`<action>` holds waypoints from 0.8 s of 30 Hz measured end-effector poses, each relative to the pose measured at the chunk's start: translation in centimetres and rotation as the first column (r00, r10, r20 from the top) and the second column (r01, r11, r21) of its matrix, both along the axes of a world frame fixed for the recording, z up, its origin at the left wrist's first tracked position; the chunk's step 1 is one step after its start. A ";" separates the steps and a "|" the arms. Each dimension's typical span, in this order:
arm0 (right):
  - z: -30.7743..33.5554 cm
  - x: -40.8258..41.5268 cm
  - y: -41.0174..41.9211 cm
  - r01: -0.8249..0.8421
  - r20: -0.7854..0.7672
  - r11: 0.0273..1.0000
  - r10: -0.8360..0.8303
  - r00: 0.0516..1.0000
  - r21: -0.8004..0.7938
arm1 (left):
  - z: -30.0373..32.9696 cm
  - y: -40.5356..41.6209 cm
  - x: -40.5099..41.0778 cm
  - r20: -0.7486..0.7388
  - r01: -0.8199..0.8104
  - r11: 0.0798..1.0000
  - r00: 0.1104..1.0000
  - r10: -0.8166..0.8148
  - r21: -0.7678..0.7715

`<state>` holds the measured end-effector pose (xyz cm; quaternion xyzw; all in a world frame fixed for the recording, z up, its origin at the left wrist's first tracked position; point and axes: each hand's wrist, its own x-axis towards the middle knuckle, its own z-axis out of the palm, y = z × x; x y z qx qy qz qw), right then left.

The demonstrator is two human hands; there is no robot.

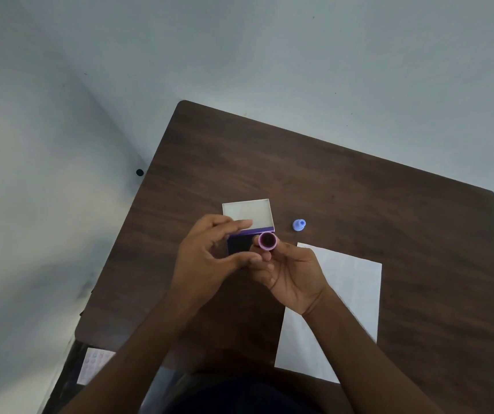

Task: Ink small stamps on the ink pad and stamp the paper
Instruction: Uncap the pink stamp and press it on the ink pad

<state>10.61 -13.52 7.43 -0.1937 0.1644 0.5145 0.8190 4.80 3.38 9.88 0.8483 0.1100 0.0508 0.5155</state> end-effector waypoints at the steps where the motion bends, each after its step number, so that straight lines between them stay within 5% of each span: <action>1: -0.2 0.0 0.1 0.011 -0.007 1.000 -0.011 1.000 -0.007 | 0.3 -0.4 0.3 -0.008 0.027 1.000 1.000 -0.027 0.015; 14: -0.9 0.4 0.2 0.023 0.035 0.998 -0.025 0.999 0.055 | 0.7 -1.6 1.5 -0.014 -0.012 0.995 1.000 0.013 0.100; 24: -1.8 0.6 0.6 0.029 0.072 0.996 -0.035 0.997 0.086 | 0.9 -1.4 2.0 -0.029 -0.017 1.000 0.999 0.017 0.005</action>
